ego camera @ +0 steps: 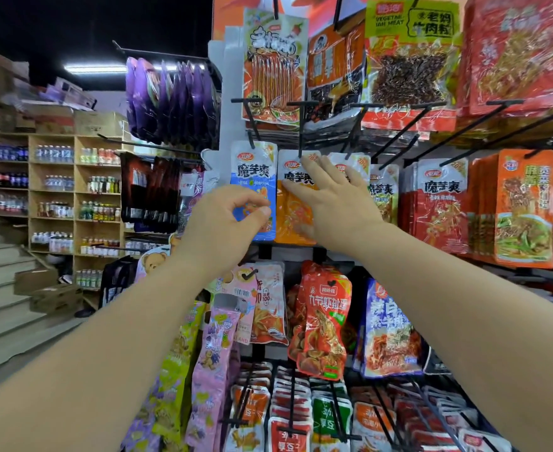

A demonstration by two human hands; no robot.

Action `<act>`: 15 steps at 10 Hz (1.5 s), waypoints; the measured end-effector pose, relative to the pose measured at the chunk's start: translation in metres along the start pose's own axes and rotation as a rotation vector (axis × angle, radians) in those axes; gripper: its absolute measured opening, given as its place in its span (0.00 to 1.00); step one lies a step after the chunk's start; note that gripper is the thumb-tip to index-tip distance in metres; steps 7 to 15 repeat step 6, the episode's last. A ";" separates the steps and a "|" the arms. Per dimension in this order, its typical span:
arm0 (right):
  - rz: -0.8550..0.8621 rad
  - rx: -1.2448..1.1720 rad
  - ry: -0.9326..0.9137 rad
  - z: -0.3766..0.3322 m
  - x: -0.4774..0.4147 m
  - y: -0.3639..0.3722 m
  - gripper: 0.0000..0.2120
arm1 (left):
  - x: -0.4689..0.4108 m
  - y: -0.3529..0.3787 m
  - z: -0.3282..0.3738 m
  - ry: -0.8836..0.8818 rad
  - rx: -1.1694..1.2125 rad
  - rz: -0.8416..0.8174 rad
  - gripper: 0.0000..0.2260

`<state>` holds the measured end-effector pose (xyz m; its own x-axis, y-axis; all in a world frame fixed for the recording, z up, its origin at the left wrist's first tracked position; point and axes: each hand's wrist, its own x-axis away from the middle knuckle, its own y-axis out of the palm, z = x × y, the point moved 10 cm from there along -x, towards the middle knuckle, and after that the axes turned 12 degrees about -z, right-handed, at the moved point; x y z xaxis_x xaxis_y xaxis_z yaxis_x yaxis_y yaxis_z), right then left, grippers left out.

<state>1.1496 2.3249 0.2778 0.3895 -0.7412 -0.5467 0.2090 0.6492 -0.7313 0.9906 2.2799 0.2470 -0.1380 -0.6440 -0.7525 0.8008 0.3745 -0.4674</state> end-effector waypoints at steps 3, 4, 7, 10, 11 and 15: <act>-0.058 -0.020 0.020 -0.005 0.004 0.002 0.44 | -0.019 0.012 -0.006 -0.103 -0.481 -0.074 0.15; -0.087 -0.022 0.035 -0.005 0.009 0.001 0.43 | -0.015 0.014 -0.006 -0.086 -0.489 -0.111 0.17; -0.105 -0.085 0.094 -0.001 0.040 -0.009 0.30 | 0.005 0.001 0.003 -0.068 -0.463 -0.134 0.19; -0.105 -0.085 0.094 -0.001 0.040 -0.009 0.30 | 0.005 0.001 0.003 -0.068 -0.463 -0.134 0.19; -0.105 -0.085 0.094 -0.001 0.040 -0.009 0.30 | 0.005 0.001 0.003 -0.068 -0.463 -0.134 0.19; -0.105 -0.085 0.094 -0.001 0.040 -0.009 0.30 | 0.005 0.001 0.003 -0.068 -0.463 -0.134 0.19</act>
